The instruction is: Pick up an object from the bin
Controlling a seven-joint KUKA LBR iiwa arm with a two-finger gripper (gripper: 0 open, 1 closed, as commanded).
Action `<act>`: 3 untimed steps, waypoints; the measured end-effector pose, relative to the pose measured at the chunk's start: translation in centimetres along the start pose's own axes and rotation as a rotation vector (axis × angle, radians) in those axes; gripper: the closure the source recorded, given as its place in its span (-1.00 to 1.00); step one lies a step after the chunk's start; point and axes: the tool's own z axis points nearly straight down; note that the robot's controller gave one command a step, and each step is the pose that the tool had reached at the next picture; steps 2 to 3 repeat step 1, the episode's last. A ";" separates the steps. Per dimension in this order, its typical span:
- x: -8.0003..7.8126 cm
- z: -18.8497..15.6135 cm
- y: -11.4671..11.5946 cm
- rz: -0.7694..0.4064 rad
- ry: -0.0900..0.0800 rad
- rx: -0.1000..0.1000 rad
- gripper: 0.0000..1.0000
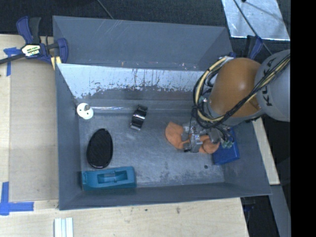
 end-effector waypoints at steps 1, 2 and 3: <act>-0.8 -12.3 0.7 -0.018 -0.001 0.000 1.00; -0.8 -12.3 0.7 -0.018 -0.001 0.000 1.00; -0.8 -12.3 0.7 -0.018 -0.001 0.000 1.00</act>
Offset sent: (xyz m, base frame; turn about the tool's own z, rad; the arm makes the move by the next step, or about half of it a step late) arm 0.0000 0.0000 0.0000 0.0000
